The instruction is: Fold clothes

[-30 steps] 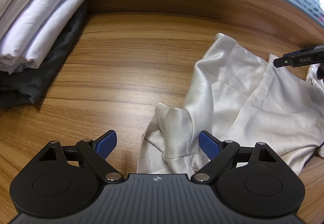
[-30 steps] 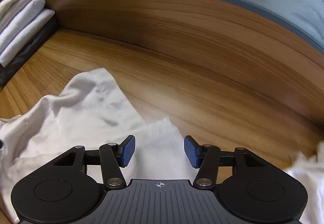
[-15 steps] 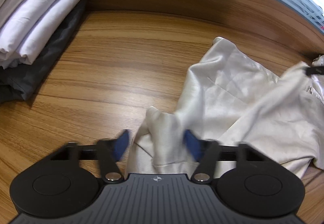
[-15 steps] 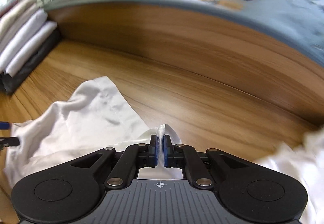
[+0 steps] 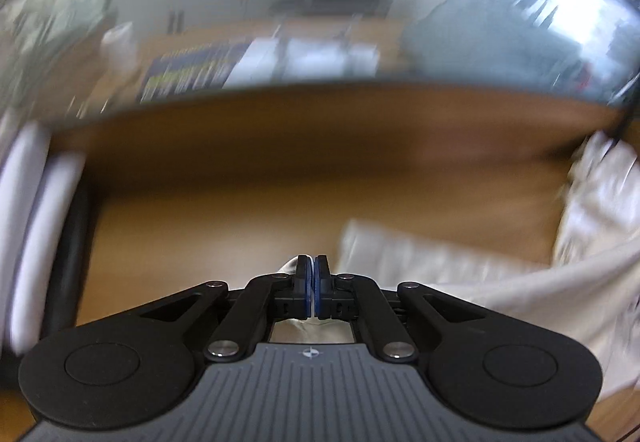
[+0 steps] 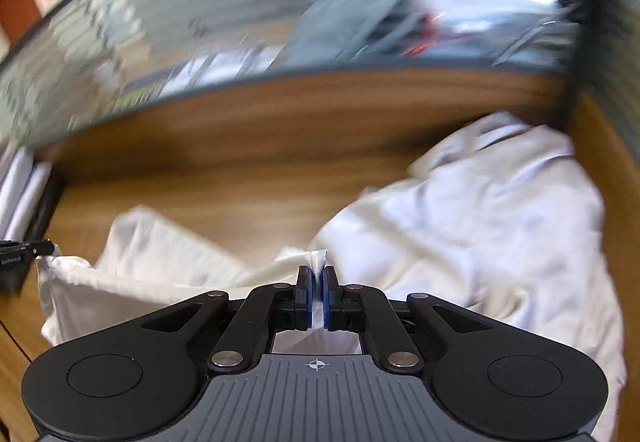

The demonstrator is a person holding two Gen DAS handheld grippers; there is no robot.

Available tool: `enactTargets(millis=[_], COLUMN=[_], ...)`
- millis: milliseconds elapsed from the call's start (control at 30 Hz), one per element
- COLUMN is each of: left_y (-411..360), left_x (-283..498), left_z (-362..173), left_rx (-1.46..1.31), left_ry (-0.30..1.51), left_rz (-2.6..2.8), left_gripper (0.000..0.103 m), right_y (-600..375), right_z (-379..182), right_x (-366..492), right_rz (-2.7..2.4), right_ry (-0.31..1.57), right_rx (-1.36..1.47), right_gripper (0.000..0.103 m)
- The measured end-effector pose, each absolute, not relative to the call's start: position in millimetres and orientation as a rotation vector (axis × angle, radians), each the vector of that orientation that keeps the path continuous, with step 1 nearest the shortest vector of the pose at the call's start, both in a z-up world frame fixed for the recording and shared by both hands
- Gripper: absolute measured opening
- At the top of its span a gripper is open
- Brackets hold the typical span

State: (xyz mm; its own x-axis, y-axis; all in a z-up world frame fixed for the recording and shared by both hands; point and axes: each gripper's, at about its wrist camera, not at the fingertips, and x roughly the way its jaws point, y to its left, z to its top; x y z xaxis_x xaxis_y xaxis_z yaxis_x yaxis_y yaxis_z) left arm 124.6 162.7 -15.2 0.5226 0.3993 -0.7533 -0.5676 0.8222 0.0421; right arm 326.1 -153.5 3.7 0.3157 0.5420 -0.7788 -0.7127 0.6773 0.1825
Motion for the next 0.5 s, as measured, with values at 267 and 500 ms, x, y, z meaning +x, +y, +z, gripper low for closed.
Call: enactTargets(millis=[267, 500], left_y=[139.4, 138.2], left_x=[233.1, 217.0], left_z=[111.8, 158.5], left_rx=[-0.07, -0.051], left_ry=[0.544, 0.423], left_rz=[0.441, 0.411], left_gripper=[0.0, 0.0], right_y=[-219.4, -248.0], right_z=[114.3, 145.0], right_x=[355.7, 298.2], right_rz=[0.683, 0.693], right_ry=[0.657, 0.619], right_rx=[-0.025, 0.025], right_gripper=[0.007, 0.007])
